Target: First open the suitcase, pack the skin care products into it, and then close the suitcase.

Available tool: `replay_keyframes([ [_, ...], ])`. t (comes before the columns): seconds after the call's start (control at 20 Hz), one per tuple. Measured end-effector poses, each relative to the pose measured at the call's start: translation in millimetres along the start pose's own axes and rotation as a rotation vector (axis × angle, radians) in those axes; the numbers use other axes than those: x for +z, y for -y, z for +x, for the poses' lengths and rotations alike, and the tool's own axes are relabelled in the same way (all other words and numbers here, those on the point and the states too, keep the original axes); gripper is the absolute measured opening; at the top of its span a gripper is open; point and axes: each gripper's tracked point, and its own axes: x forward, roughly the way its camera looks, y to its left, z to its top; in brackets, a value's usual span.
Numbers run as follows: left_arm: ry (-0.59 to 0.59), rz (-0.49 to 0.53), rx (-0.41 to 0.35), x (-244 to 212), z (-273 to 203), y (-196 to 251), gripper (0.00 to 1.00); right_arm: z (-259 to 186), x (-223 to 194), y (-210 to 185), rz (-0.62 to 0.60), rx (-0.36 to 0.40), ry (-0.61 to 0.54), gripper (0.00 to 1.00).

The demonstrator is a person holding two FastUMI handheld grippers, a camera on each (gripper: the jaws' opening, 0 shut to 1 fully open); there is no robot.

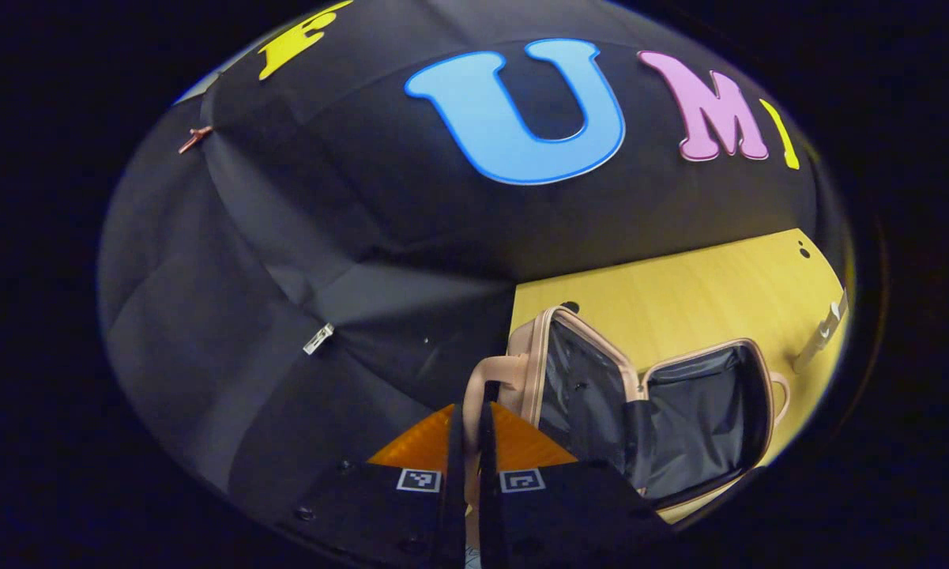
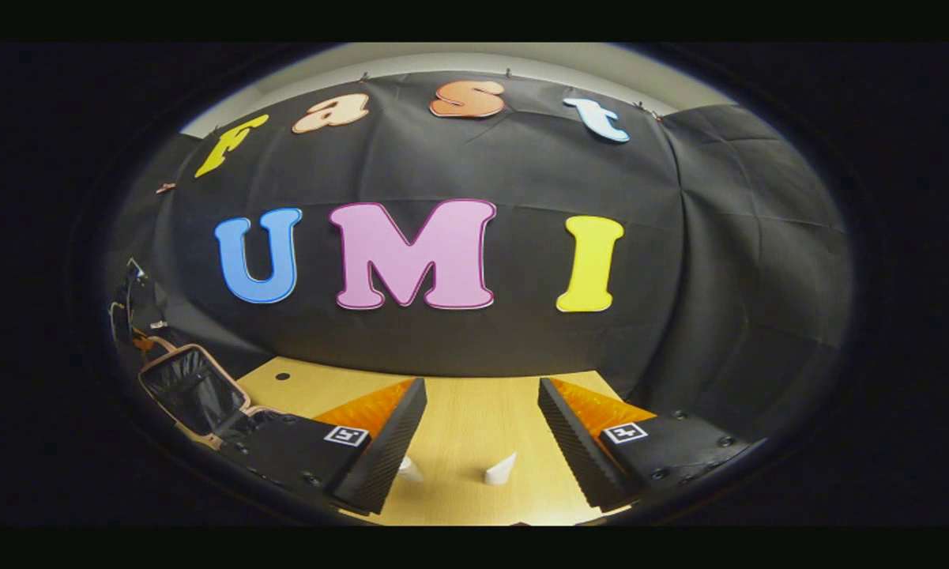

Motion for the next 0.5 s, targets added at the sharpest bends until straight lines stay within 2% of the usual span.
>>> replay_keyframes([
  [0.1,-0.092,-0.013,0.014,-41,45,-17,0.13,0,-1,-3,-0.008,-0.01,-0.012,0.91],
  [0.2,-0.174,-0.007,0.016,-81,85,-14,0.13,-2,-2,-4,-0.025,-0.027,-0.025,0.91],
  [0.3,-0.25,-0.064,0.004,-109,114,3,0.13,-8,-4,-6,-0.041,-0.039,-0.053,0.92],
  [0.4,-0.305,-0.116,-0.017,-119,123,11,0.13,-10,-4,-2,-0.055,-0.065,-0.073,0.9],
  [0.5,-0.335,-0.086,-0.014,-120,123,4,0.1,-15,-6,-2,-0.057,-0.086,-0.091,0.9],
])
